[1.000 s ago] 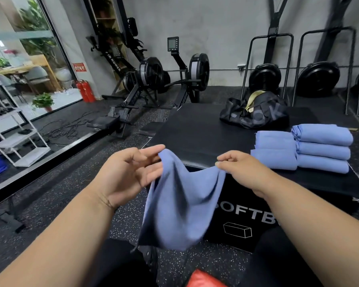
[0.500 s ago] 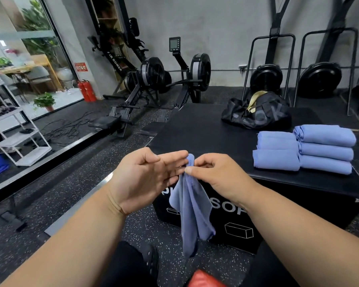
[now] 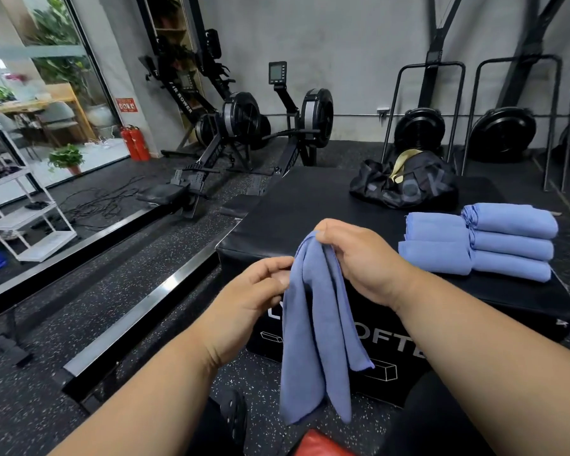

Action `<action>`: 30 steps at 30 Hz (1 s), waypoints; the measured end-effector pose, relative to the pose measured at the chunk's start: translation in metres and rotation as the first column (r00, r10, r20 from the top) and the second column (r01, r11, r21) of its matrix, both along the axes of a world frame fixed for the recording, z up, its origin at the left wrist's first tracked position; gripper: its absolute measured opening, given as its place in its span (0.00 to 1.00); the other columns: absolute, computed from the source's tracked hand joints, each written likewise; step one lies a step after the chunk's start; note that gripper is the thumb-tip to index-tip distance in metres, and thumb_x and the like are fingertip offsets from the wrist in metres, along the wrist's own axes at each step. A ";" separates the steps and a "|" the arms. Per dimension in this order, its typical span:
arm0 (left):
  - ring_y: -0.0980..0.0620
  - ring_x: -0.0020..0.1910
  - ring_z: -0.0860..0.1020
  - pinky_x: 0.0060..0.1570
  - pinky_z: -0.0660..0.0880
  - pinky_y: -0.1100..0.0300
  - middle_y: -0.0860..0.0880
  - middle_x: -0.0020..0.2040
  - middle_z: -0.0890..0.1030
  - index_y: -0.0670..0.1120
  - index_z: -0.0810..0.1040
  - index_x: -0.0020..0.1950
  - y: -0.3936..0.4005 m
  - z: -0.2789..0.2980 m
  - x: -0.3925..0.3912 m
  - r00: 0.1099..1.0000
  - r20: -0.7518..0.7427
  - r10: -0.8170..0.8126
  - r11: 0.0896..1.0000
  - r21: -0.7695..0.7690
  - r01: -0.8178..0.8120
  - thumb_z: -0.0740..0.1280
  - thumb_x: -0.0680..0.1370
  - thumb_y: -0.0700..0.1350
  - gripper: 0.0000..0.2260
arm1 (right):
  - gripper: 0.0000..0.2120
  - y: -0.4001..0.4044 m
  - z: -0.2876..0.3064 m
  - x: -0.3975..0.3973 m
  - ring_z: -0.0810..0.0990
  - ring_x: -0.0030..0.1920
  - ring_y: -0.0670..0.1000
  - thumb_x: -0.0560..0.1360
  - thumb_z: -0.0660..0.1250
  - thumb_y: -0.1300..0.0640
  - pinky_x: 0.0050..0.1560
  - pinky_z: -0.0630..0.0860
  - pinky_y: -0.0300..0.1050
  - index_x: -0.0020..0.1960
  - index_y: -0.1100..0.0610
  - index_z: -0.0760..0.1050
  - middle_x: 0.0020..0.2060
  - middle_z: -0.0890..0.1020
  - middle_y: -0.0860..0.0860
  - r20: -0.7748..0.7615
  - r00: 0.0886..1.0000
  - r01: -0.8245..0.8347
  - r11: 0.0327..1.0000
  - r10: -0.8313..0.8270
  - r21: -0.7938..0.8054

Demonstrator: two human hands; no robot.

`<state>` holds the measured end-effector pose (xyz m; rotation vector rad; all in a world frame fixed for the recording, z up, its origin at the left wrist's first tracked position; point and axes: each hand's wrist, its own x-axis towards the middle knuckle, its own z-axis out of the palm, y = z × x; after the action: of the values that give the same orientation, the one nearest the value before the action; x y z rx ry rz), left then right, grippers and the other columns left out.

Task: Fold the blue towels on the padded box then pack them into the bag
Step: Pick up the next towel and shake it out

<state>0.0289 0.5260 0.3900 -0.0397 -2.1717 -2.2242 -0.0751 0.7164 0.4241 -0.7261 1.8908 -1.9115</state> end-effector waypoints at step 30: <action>0.49 0.53 0.82 0.58 0.78 0.53 0.45 0.55 0.84 0.48 0.81 0.65 -0.038 0.127 -0.031 0.997 -0.075 -0.026 0.944 0.326 0.049 0.57 0.87 0.50 0.15 | 0.12 0.007 -0.075 0.006 0.84 0.57 0.49 0.83 0.61 0.40 0.56 0.77 0.44 0.60 0.43 0.79 0.57 0.85 0.48 0.206 0.940 0.215 0.940 -0.273 0.264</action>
<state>-0.0019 0.4876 0.5167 -0.1476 -1.7535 -2.5321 -0.0689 0.7229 0.3488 -0.1806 2.0813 -1.7703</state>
